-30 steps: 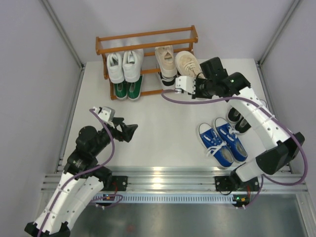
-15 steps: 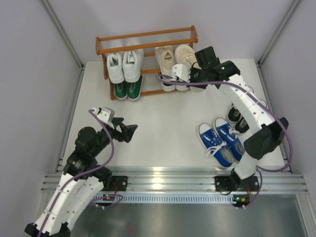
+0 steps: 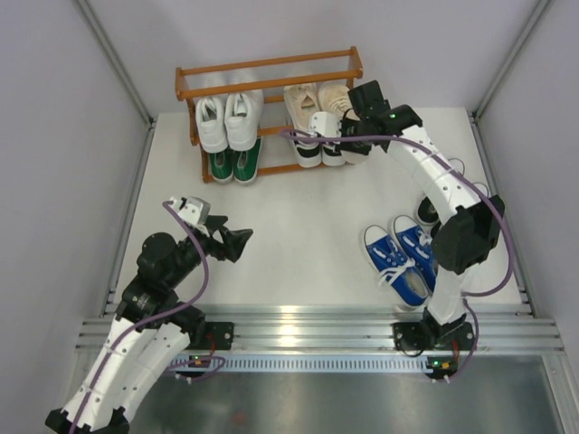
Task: Place and organize the shoes onto the shoe shelf
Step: Place the shoe at the shoe shelf.
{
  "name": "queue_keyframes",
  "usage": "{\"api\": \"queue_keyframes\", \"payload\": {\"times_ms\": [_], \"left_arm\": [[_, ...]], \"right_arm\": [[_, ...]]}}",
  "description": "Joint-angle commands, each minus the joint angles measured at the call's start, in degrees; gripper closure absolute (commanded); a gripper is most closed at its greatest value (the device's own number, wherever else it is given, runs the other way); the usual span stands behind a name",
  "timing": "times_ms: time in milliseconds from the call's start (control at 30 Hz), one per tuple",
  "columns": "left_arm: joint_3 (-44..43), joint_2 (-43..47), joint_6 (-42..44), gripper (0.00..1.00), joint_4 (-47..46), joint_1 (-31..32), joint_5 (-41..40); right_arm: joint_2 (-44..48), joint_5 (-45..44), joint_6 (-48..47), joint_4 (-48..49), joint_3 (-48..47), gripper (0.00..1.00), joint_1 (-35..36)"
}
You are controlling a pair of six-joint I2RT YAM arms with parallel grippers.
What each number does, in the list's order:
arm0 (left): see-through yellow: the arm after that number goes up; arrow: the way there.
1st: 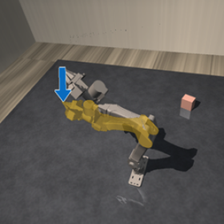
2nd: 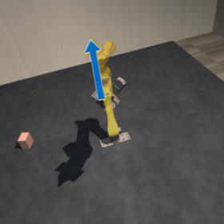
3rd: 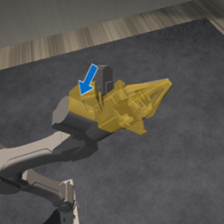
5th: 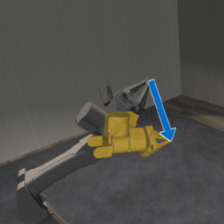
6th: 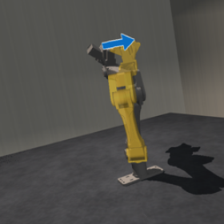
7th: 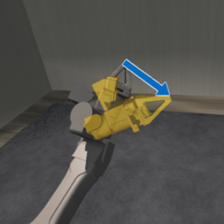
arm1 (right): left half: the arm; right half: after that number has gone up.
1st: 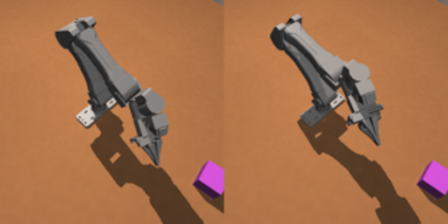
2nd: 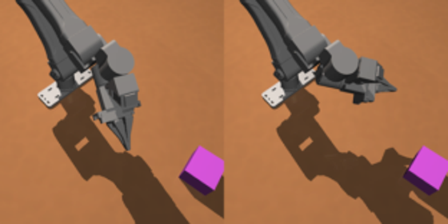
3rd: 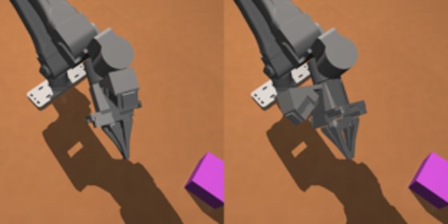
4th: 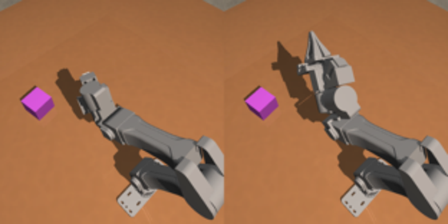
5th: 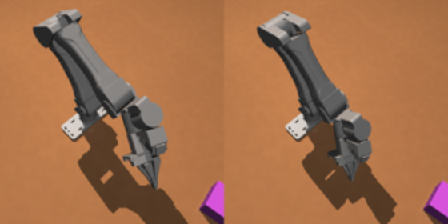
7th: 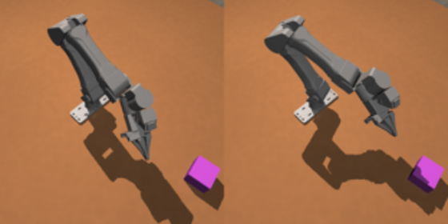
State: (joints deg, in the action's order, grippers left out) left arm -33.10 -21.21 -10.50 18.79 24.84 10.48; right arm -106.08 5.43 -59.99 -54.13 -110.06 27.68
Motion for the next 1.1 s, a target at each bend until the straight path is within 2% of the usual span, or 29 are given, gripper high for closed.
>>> {"api": "queue_keyframes", "payload": {"times_ms": [0,500,733,1067], "left_arm": [[0.23,0.29,0.83,0.19,-0.68,-0.23,0.77],[0.23,-0.41,0.83,0.18,-0.68,-0.23,1.12],[0.32,-0.76,0.92,0.18,-0.68,-0.23,1.38],[0.32,-1.02,0.92,0.18,-0.68,-0.23,1.56]], "right_arm": [[0.0,0.63,-1.27,10.53,-5.43,1.0,-0.7],[-10.81,0.99,-1.36,16.16,-15.97,0.92,-0.79],[-12.66,0.28,-2.41,18.09,-17.21,0.86,-0.79],[-12.48,0.72,-5.4,17.92,-16.94,0.84,-0.88]]}}
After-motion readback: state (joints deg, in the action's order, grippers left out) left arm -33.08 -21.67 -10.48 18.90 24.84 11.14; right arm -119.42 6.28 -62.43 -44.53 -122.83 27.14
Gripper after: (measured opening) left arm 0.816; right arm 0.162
